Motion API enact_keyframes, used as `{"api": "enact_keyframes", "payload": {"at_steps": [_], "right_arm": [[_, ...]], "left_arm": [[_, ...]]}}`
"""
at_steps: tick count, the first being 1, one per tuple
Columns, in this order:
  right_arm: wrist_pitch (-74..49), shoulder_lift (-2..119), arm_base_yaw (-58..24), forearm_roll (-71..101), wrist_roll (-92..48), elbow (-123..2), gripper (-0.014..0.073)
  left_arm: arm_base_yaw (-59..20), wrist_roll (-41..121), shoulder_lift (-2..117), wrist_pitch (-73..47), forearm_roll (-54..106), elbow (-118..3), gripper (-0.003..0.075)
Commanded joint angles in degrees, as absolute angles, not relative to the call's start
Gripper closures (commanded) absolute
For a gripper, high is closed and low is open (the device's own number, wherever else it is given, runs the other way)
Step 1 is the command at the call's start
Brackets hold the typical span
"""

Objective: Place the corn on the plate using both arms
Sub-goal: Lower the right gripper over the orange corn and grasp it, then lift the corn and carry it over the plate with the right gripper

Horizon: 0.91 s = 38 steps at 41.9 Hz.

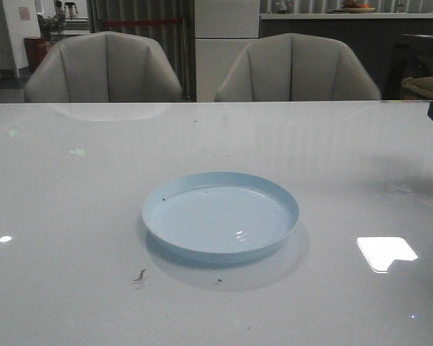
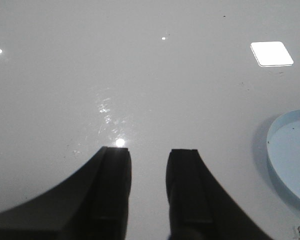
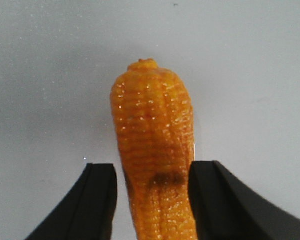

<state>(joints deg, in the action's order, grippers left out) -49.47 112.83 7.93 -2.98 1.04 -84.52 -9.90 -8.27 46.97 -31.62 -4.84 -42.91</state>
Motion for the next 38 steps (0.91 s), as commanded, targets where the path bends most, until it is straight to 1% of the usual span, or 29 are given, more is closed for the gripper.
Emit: {"api": "enact_keyframes", "payload": {"at_steps": [1, 14, 23, 26, 32, 38], "right_arm": [[-47.76, 110.49, 8.20, -3.89, 0.43, -86.39, 0.0120], [-45.21, 111.23, 8.20, -4.81, 0.43, -86.39, 0.0119], [-47.98, 114.09, 8.20, -4.81, 0.43, -86.39, 0.0120], [-48.14, 114.10, 8.20, -4.81, 0.43, -86.39, 0.0140], [-47.62, 113.98, 8.20, -4.81, 0.43, -86.74, 0.0213], [-48.21, 113.85, 7.65, -4.81, 0.32, -89.42, 0.0221]], "left_arm": [[-9.79, -8.85, 46.50, -27.78, -4.55, -44.69, 0.0441], [-9.79, -8.85, 46.50, -27.78, -4.55, -44.69, 0.0441], [-9.79, -8.85, 46.50, -27.78, -4.55, -44.69, 0.0441], [-9.79, -8.85, 46.50, -27.78, -4.55, -44.69, 0.0441], [-9.79, -8.85, 46.50, -27.78, -4.55, -44.69, 0.0441], [-9.79, -8.85, 46.50, -27.78, -4.55, -44.69, 0.0441]]}}
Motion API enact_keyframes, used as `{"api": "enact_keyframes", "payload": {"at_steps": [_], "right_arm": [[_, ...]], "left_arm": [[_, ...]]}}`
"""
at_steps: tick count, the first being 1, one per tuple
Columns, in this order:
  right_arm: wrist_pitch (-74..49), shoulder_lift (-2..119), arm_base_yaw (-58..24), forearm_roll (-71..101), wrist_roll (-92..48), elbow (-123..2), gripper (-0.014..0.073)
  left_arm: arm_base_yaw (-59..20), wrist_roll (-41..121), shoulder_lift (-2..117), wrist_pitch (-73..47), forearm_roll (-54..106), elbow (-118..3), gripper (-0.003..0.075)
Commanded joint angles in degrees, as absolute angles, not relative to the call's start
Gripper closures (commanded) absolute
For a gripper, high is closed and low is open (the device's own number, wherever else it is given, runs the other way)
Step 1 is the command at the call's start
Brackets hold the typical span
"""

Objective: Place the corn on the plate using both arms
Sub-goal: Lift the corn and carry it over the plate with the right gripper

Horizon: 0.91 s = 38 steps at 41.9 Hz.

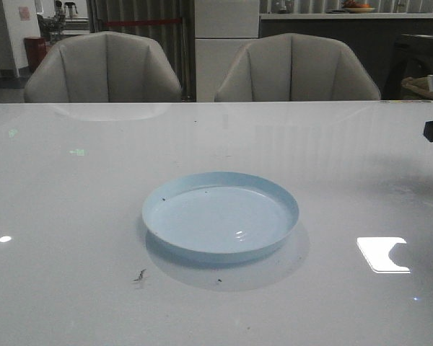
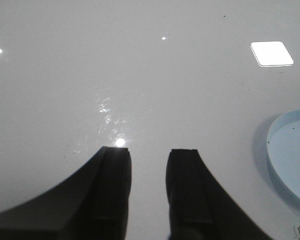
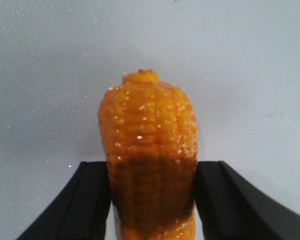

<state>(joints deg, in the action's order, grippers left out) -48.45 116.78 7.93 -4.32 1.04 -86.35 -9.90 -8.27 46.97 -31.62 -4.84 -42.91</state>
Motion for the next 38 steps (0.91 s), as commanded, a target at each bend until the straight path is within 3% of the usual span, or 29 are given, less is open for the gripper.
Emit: {"api": "enact_keyframes", "payload": {"at_steps": [1, 18, 38], "right_arm": [[-48.43, 113.85, 7.29, -4.81, 0.00, -90.18, 0.0221], [-59.25, 113.81, -6.27, -4.76, -1.68, -112.17, 0.0221], [-61.51, 113.99, -28.76, -0.99, -3.28, -113.32, 0.0221]], "left_arm": [[-9.79, -8.85, 46.50, -27.78, -4.55, -44.69, 0.0441], [-9.79, -8.85, 46.50, -27.78, -4.55, -44.69, 0.0441], [-9.79, -8.85, 46.50, -27.78, -4.55, -44.69, 0.0442]]}}
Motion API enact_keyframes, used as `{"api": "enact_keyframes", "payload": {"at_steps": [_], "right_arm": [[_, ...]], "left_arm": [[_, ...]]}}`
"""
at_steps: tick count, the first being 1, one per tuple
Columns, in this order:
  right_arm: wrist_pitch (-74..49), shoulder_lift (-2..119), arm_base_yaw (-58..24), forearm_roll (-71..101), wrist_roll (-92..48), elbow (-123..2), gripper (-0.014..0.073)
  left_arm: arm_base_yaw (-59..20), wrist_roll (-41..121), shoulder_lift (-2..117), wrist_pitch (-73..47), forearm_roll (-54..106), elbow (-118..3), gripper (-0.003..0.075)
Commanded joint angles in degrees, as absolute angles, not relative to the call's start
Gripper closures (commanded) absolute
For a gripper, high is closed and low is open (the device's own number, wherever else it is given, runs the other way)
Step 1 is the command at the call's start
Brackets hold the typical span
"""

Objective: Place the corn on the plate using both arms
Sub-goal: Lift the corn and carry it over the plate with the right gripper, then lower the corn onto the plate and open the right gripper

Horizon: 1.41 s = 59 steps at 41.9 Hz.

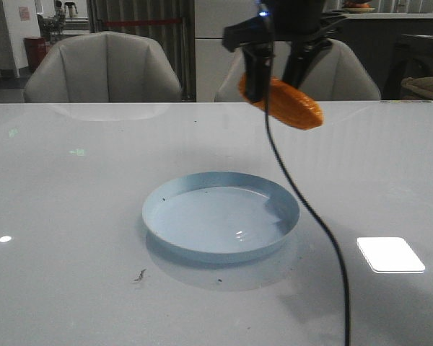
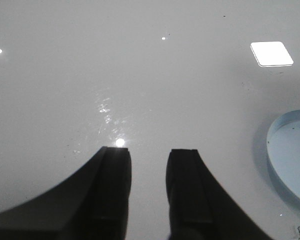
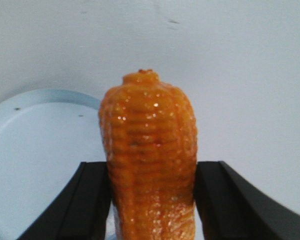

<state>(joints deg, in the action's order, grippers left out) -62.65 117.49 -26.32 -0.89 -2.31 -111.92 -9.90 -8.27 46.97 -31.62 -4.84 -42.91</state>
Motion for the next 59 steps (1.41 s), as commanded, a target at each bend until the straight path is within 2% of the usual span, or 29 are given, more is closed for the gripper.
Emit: {"api": "enact_keyframes", "payload": {"at_steps": [1, 8, 19, 25, 32, 35, 44, 59], "right_arm": [[-61.51, 113.99, -29.72, -0.99, -3.28, -113.02, 0.0221], [-59.00, 113.99, -33.31, 0.88, -3.22, -107.22, 0.0221], [-49.00, 113.99, -33.70, 3.88, -2.10, -97.29, 0.0220], [-44.21, 113.99, -33.70, 3.82, -2.10, -94.70, 0.0220], [-44.17, 115.06, -33.70, 3.82, -2.10, -94.49, 0.0218], [-44.80, 115.53, -33.70, 3.72, -2.10, -94.49, 0.0200], [-45.54, 116.77, -33.70, 3.65, -2.10, -94.49, 0.0042], [-50.78, 113.91, -33.35, 2.65, -2.03, -100.10, 0.0031]], "left_arm": [[-9.79, -8.85, 46.50, -27.78, -4.55, -44.69, 0.0442], [-9.79, -8.85, 46.50, -27.78, -4.65, -44.69, 0.0442], [-9.79, -8.85, 46.50, -27.78, -4.65, -44.69, 0.0442], [-9.79, -8.85, 46.50, -27.78, -4.65, -44.69, 0.0441], [-9.79, -8.85, 46.50, -27.67, -4.65, -44.69, 0.0442], [-9.79, -8.85, 46.50, -27.57, -4.65, -44.69, 0.0442], [-9.79, -8.85, 46.50, -27.58, -4.65, -44.69, 0.0442], [-9.79, -8.85, 46.50, -27.58, -4.65, -44.69, 0.0442]]}}
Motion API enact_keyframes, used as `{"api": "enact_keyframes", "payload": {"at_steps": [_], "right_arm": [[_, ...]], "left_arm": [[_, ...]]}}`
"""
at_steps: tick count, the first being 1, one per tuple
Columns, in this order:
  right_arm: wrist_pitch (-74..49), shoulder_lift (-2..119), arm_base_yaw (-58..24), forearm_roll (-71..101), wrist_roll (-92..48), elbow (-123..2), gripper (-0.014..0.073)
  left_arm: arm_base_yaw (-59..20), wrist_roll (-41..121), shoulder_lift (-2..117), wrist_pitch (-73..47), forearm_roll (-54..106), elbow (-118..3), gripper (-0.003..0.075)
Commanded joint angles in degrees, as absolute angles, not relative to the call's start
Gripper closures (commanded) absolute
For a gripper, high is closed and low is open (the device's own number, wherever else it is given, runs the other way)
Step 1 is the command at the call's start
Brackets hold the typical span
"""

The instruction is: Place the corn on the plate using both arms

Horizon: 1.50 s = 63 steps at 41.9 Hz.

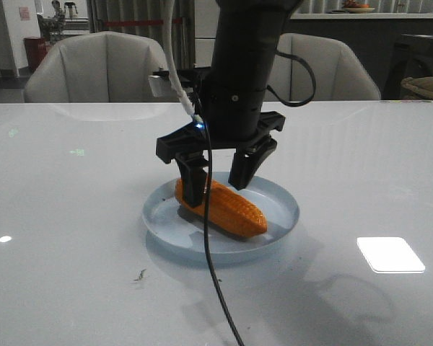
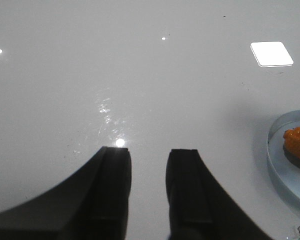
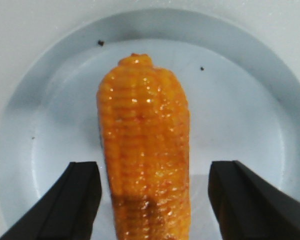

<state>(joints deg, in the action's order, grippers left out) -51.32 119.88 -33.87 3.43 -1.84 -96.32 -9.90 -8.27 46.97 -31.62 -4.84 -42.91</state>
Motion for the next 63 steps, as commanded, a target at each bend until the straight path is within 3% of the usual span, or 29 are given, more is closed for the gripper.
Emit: {"api": "enact_keyframes", "payload": {"at_steps": [1, 14, 25, 32, 39, 48, 63], "right_arm": [[-50.78, 113.28, -33.27, 2.54, -2.03, -100.60, 0.0031], [-50.53, 97.06, -30.46, -0.39, -0.89, -102.76, 0.0031], [-51.52, 82.14, -22.18, -2.86, -0.56, -101.12, 0.0031], [-49.45, 71.48, -14.06, -2.86, -0.51, -87.80, 0.0031], [-42.38, 58.90, -5.33, -2.79, 3.24, -66.75, 0.0031], [-42.05, 45.98, -1.93, -2.05, 3.45, -48.56, 0.0031], [-42.98, 40.23, -1.93, -1.82, 3.45, -44.41, 0.0031]], "left_arm": [[-9.79, -8.85, 46.50, -27.58, -4.65, -44.69, 0.0442], [-9.79, -8.85, 46.50, -27.58, -4.65, -44.69, 0.0442], [-9.79, -8.85, 46.50, -27.58, -4.65, -44.69, 0.0442], [-9.79, -8.85, 46.50, -27.58, -4.90, -44.69, 0.0442], [-9.79, -8.85, 46.50, -27.58, -6.24, -44.69, 0.0442], [-9.79, -8.85, 46.50, -27.58, -7.66, -44.69, 0.0442], [-9.79, -8.85, 47.02, -27.34, -7.66, -44.69, 0.0442]]}}
